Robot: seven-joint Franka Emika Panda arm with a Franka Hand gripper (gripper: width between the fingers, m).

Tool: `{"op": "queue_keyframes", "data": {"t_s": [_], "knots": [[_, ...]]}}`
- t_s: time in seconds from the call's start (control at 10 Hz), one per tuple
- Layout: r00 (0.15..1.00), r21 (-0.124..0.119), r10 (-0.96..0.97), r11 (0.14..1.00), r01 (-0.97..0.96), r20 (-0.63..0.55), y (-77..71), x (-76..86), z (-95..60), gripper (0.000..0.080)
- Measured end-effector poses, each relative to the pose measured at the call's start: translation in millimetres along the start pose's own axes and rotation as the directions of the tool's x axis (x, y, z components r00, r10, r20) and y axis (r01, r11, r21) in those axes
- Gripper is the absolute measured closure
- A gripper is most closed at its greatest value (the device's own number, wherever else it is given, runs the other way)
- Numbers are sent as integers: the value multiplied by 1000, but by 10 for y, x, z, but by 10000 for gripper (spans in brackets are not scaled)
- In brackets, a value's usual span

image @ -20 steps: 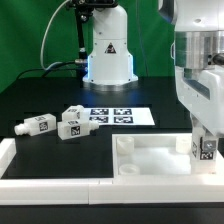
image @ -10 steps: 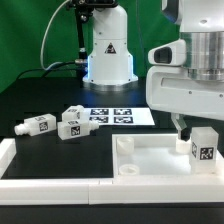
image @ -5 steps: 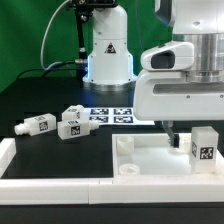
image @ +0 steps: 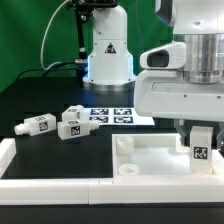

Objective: Assemble one leg

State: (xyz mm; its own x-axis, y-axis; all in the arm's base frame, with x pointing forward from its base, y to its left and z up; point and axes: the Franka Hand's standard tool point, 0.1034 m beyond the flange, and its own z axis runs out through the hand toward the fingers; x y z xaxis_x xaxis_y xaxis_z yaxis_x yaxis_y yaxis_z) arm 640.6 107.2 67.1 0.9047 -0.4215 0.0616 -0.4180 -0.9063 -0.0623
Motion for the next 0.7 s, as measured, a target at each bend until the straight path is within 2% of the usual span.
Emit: {"op": "queue_keyframes", "data": {"t_s": [0.2, 0.3, 0.4, 0.5, 0.7], "knots": [[966, -11, 260, 966, -260, -6, -18, -29, 2, 515], [922, -18, 386, 922, -386, -6, -19, -36, 1, 515], [854, -43, 521, 853, -520, 8, -10, -45, -11, 515], [751, -64, 660, 751, -657, 22, -23, -8, -35, 515], [491, -63, 871, 492, -869, 33, -19, 4, -11, 515]]}}
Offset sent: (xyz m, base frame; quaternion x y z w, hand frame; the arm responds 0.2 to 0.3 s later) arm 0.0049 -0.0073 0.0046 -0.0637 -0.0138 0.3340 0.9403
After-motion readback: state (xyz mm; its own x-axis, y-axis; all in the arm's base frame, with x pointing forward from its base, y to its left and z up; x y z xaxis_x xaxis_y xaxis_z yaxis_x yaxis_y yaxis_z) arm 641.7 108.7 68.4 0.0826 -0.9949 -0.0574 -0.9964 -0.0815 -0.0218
